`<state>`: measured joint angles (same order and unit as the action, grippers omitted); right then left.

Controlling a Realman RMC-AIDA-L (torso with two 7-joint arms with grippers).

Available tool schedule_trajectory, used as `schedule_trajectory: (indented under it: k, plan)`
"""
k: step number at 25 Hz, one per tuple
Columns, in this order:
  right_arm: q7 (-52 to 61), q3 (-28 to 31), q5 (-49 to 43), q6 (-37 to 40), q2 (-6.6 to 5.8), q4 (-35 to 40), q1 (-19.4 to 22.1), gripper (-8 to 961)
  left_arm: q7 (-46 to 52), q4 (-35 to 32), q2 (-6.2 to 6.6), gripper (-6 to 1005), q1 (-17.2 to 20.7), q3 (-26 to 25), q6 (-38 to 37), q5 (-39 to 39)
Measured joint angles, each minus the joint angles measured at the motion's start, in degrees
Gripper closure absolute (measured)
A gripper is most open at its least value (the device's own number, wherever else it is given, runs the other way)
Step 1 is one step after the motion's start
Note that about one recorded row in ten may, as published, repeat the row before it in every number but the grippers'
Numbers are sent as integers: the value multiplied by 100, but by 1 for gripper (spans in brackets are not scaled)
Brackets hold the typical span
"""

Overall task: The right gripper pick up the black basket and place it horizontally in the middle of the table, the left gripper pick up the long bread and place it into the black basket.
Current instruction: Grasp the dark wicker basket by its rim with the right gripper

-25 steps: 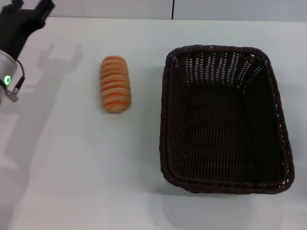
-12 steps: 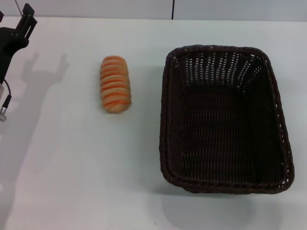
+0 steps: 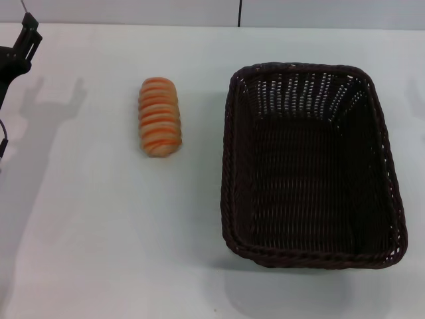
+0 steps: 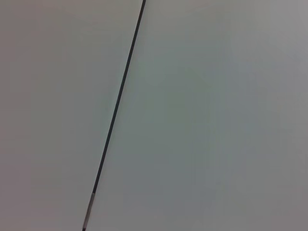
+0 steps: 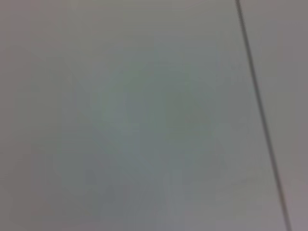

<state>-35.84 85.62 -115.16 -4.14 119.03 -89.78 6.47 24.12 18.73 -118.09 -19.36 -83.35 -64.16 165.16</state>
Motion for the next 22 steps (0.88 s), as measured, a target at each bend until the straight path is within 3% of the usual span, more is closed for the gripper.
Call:
schedule_trajectory:
  k: [3,7,14,22]
  plan:
    - [162,539,-143,-996,-7,46,-230,245,-2,-4,10,175,-38,-2,2,19]
    - [677,880,-1085,-1581,-5,109,-562,244,-19,-5,19,175,-90,-2,16,27]
    - [2255,773,-3348,-2269,12,-371,-1003,244,-51,3,24,176,-119,-1,20,28]
    - [3254,649,-3817,-3909,-2,-1214,-1272,244,-152,36,23,176,-160,-115,13,1]
